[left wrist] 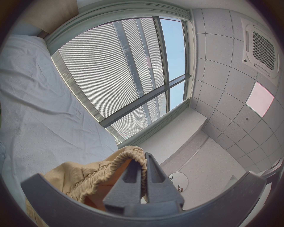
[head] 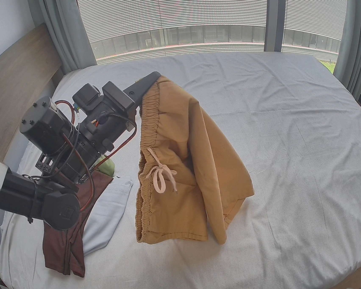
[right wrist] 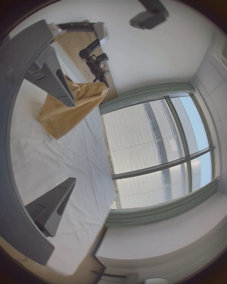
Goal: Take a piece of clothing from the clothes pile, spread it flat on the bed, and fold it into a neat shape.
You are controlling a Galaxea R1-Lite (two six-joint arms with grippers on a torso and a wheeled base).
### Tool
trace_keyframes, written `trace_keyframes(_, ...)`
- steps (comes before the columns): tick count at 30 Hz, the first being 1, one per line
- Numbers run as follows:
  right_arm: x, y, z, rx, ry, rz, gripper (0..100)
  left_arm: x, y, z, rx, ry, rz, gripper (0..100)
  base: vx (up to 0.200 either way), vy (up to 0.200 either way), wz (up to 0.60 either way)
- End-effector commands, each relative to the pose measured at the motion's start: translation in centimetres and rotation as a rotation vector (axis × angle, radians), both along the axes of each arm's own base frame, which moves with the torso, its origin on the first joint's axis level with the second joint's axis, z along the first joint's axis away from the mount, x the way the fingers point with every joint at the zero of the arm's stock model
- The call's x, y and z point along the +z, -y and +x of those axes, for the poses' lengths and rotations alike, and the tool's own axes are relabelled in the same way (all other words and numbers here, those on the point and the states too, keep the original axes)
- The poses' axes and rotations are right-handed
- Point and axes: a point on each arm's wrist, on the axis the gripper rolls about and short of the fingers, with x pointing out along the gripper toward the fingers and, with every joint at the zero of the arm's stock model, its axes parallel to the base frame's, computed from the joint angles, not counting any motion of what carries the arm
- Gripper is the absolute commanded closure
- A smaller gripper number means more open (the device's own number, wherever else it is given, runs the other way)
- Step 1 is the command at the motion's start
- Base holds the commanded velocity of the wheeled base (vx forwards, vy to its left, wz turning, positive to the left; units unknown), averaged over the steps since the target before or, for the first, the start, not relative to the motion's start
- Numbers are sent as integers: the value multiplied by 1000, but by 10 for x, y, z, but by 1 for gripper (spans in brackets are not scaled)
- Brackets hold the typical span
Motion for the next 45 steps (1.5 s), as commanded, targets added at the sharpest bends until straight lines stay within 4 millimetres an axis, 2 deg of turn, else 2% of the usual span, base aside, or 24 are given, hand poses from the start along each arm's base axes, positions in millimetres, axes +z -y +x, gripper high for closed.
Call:
trace_keyframes(1,22,-8,41,155,-201,109,0,7,-6,4,22,25,-13,100,0,0,0)
trace_keyframes(4,23,-11,56,180,-257,104,0,8,-5,6,22,28,-15,100,0,0,0)
trace_keyframes(8,24,-18,89,240,-320,102,0,8,-6,7,25,28,-15,100,0,0,0)
trace_keyframes(14,18,-31,124,285,-394,91,0,10,-8,9,34,39,-21,100,0,0,0)
trace_keyframes(20,12,-41,143,330,-469,83,0,10,-8,9,34,37,-20,100,0,0,0)
trace_keyframes(29,11,-65,183,383,-592,183,0,8,-7,8,31,29,-16,100,0,0,0)
trace_keyframes(39,-31,-83,235,376,-671,230,0,-4,-9,5,32,-11,6,100,0,0,0)
trace_keyframes(45,-54,-93,255,399,-719,245,0,-14,-11,5,39,-32,33,100,0,0,0)
